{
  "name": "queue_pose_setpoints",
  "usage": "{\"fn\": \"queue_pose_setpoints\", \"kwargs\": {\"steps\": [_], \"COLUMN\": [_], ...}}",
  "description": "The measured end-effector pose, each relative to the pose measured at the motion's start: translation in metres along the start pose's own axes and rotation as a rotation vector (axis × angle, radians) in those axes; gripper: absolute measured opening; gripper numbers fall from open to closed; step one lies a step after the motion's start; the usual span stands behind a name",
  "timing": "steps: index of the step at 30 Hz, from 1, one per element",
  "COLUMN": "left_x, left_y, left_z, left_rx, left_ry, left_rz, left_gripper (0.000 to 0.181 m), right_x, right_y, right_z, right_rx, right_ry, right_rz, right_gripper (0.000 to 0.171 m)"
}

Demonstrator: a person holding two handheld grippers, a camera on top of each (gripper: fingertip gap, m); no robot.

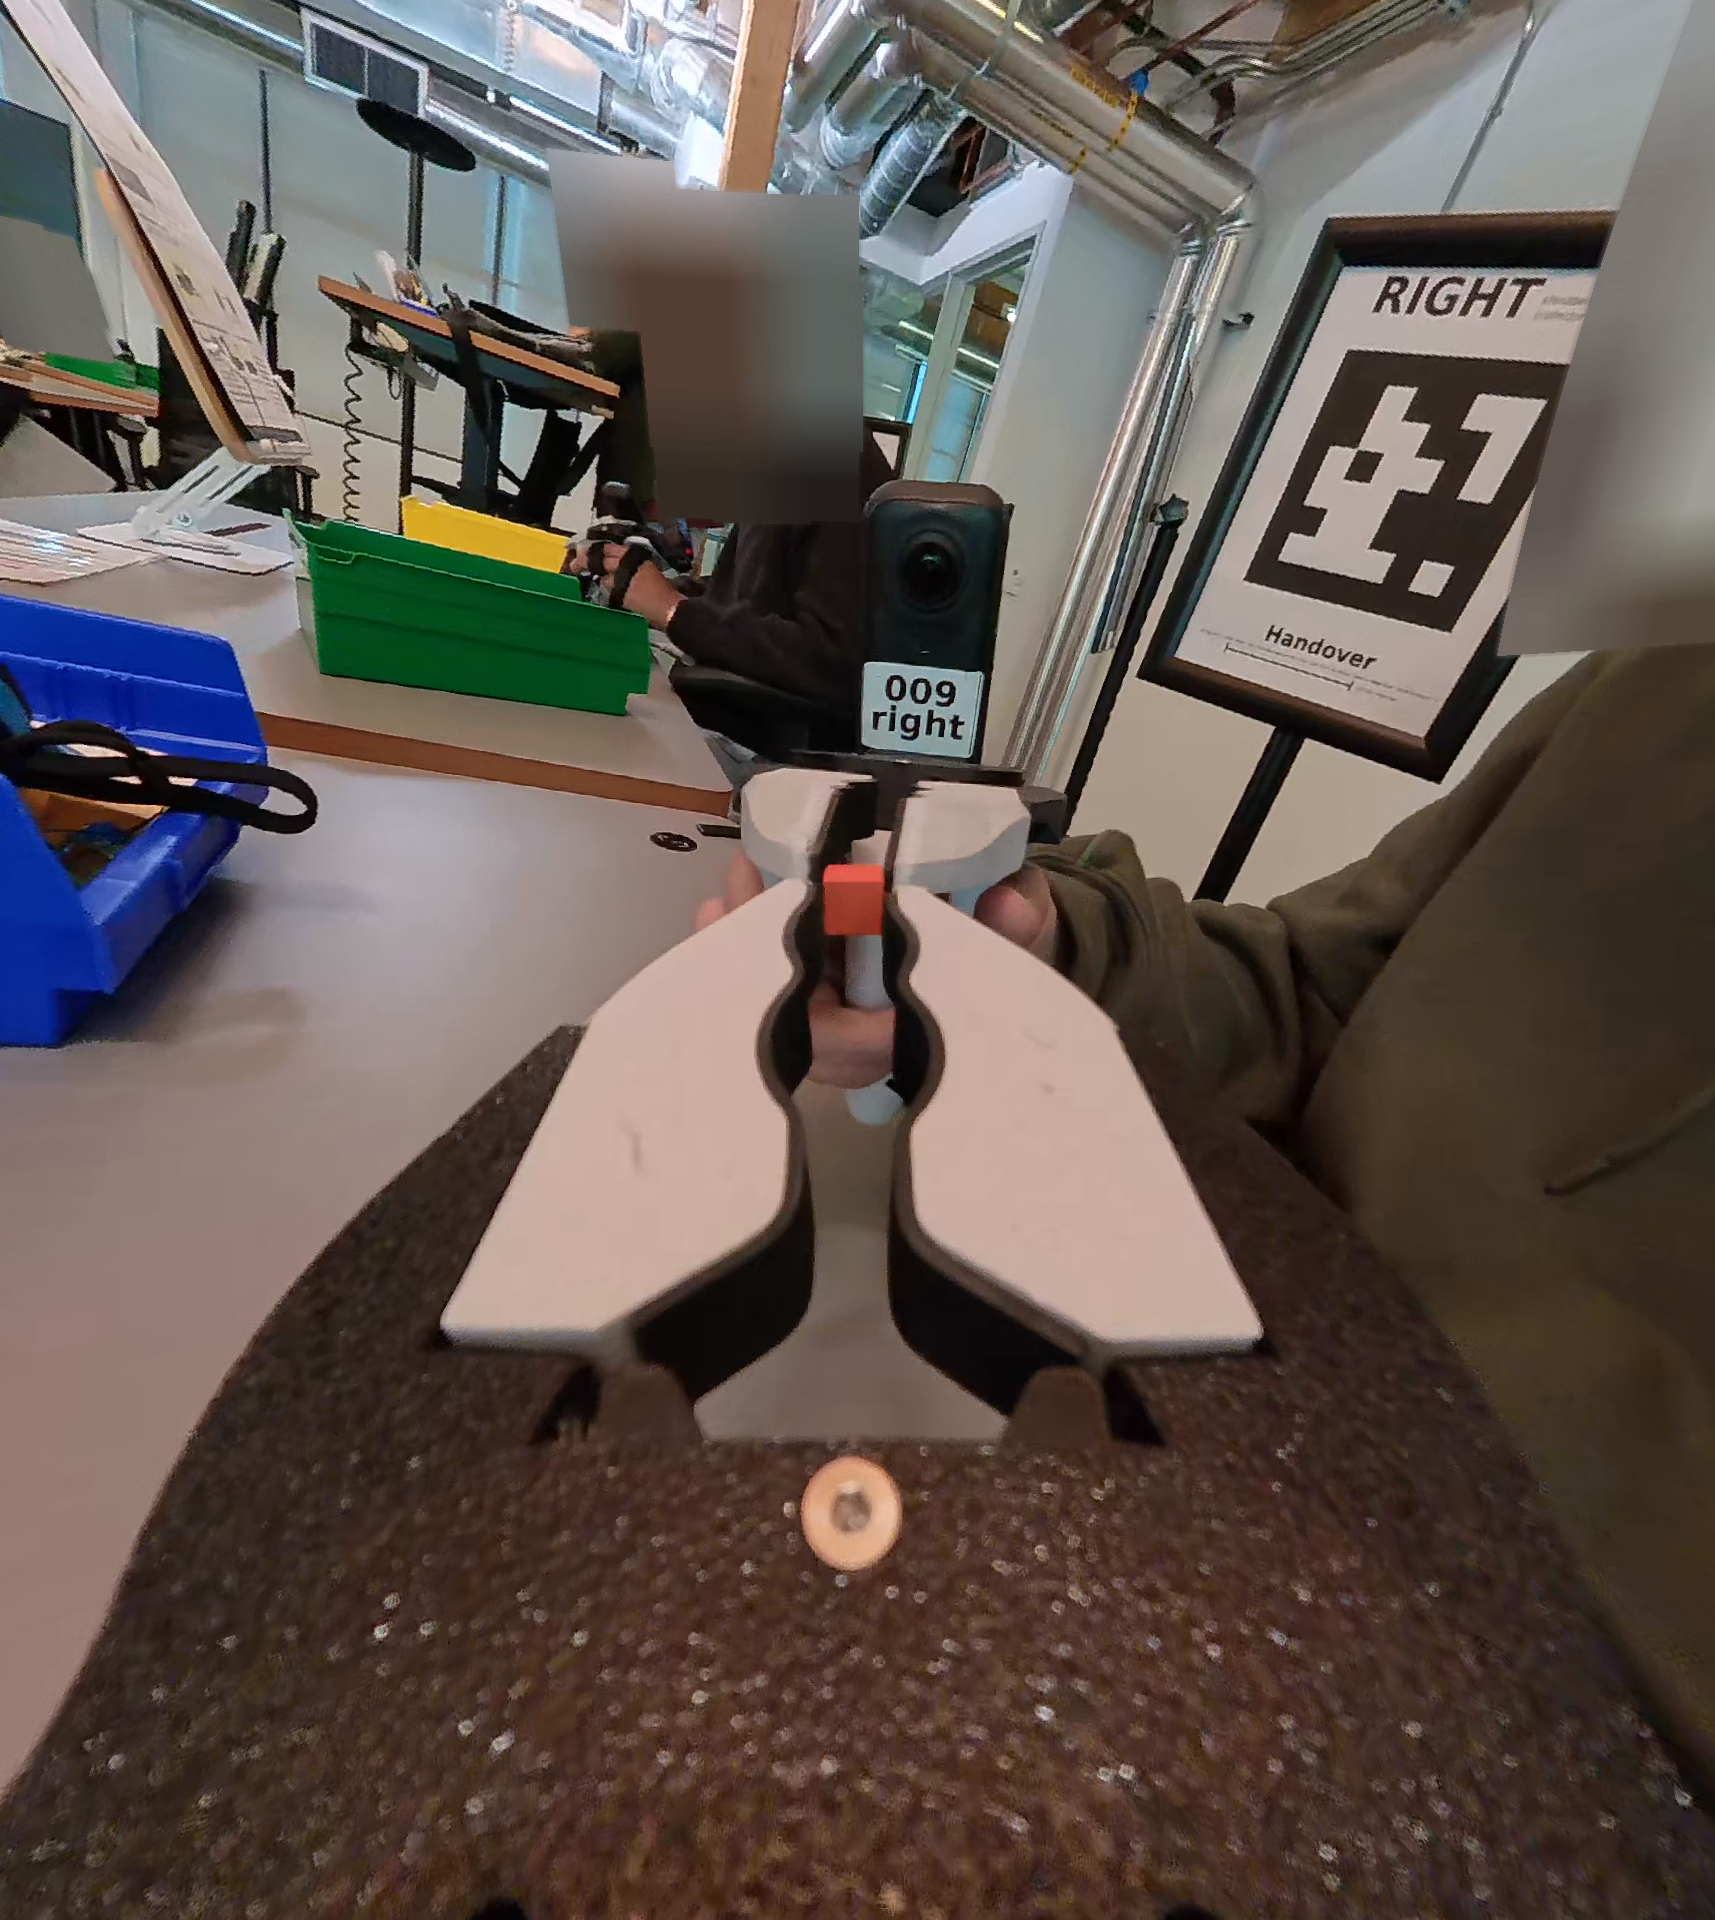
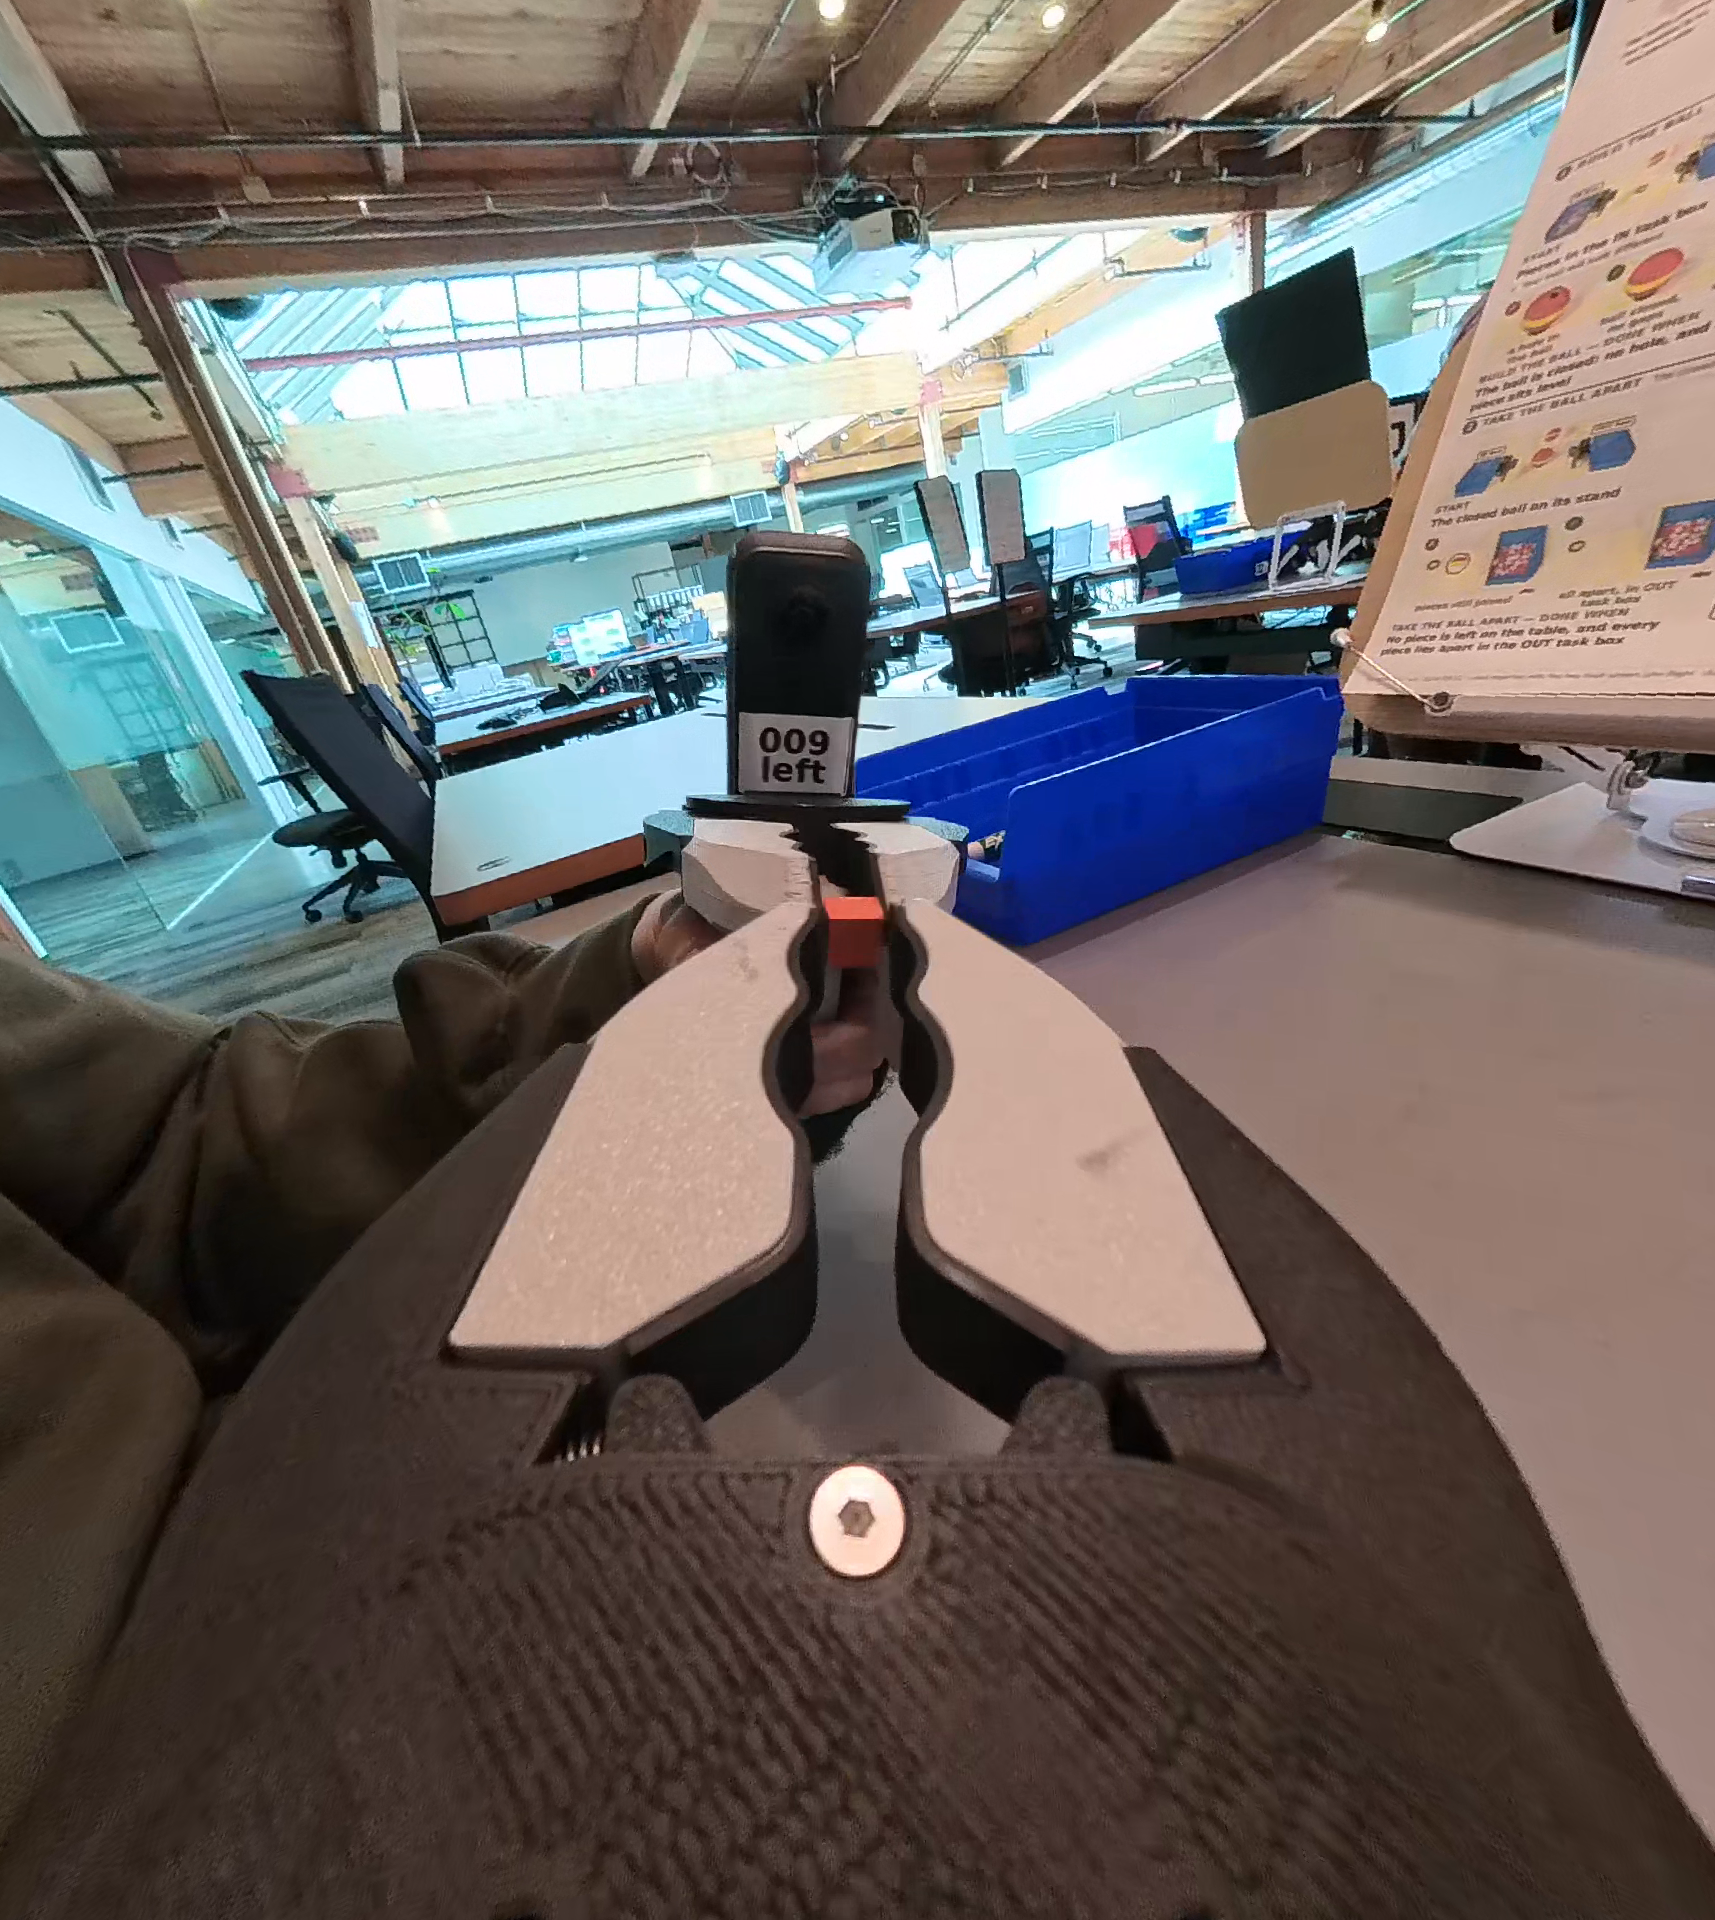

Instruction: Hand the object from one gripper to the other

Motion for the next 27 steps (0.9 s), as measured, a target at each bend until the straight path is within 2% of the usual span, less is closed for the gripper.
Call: {"fn": "queue_pose_setpoints", "kwargs": {"steps": [8, 11, 13, 15, 18, 20, 24, 27], "left_x": [0.002, -0.002, -0.005, -0.008, -0.01, -0.008, -0.006, -0.004], "left_y": [0.0, -0.003, -0.006, -0.01, -0.014, -0.012, -0.004, -0.001], "left_z": [0.0, 0.001, 0.0, 0.0, 0.003, 0.006, 0.011, 0.016], "left_rx": [-0.016, -0.009, -0.007, -0.012, -0.033, -0.111, -0.302, -0.319], "left_ry": [0.002, -0.086, -0.186, -0.268, -0.373, -0.425, -0.554, -0.555], "left_rz": [0.034, 0.066, 0.09, 0.05, -0.024, -0.017, 0.07, 0.079], "left_gripper": [0.01, 0.014, 0.019, 0.023, 0.024, 0.024, 0.023, 0.021], "right_x": [-0.001, 0.003, 0.008, 0.008, 0.003, 0.001, 0.0, -0.002], "right_y": [0.0, -0.006, -0.009, -0.009, -0.004, 0.002, 0.013, 0.02], "right_z": [-0.001, -0.003, -0.008, -0.01, -0.007, -0.003, 0.001, 0.004], "right_rx": [-0.019, 0.009, 0.0, -0.07, -0.206, -0.306, -0.427, -0.489], "right_ry": [-0.03, 0.073, 0.191, 0.279, 0.337, 0.368, 0.399, 0.39], "right_rz": [-0.046, -0.115, -0.246, -0.465, -0.782, -0.952, -1.111, -1.195], "right_gripper": [0.01, 0.01, 0.01, 0.01, 0.01, 0.01, 0.01, 0.01]}}
Point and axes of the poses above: each gripper's, where its closed fingertips meet, z out along the fingers, y out of its underside, x = y × z across the jaws, the point moved 7 cm from there along -z, back along the fingers, and after that the axes turned 6 degrees about x, right-handed, at the moved point
